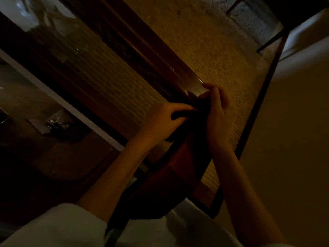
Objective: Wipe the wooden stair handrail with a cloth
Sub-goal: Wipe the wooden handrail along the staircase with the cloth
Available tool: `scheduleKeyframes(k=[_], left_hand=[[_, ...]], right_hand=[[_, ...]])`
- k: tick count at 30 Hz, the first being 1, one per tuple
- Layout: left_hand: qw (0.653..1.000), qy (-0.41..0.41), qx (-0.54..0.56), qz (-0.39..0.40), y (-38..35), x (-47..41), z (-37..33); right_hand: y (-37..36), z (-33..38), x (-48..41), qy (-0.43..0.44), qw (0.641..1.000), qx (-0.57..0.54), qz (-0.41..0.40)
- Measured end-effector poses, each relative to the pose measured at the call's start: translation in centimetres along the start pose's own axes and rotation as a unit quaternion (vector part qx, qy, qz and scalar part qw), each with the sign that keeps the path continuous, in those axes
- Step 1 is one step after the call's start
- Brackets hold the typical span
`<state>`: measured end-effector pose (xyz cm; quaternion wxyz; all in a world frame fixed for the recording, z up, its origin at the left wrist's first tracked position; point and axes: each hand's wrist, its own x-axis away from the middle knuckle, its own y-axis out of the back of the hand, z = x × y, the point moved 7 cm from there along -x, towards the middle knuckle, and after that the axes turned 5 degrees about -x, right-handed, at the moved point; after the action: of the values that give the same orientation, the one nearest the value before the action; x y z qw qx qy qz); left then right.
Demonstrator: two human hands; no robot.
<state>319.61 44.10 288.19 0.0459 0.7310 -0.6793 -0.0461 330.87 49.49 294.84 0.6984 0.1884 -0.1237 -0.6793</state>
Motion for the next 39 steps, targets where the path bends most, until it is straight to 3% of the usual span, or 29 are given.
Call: scheduleKeyframes(k=[7, 15, 23, 26, 32, 35, 39], left_hand=[[0.992, 0.027, 0.126, -0.001, 1.4, 7.9, 2.4], [0.981, 0.080, 0.170, -0.053, 3.7, 19.1, 6.8], [0.981, 0.084, 0.175, -0.015, 1.9, 9.9, 4.5], [0.988, 0.081, 0.122, -0.047, 1.7, 6.2, 3.5], [0.984, 0.157, 0.057, -0.054, -0.6, 0.2, 3.1], [0.976, 0.173, 0.124, -0.032, -0.4, 1.4, 4.4], [0.972, 0.199, 0.116, 0.057, 0.3, 7.5, 7.2]], right_hand=[[-0.4, 0.4, 0.3, 0.024, 1.000, 0.011, 0.014], [-0.7, 0.4, 0.4, 0.033, 0.998, 0.011, 0.043], [-1.0, 0.7, 0.4, 0.063, 0.996, 0.031, 0.047], [-0.9, 0.6, 0.3, 0.060, 0.997, 0.038, 0.041], [-1.0, 0.6, 0.5, 0.057, 0.997, 0.047, 0.035], [-1.0, 0.7, 0.4, 0.059, 0.997, 0.044, 0.037], [-1.2, 0.7, 0.4, 0.068, 0.996, 0.041, 0.043]])
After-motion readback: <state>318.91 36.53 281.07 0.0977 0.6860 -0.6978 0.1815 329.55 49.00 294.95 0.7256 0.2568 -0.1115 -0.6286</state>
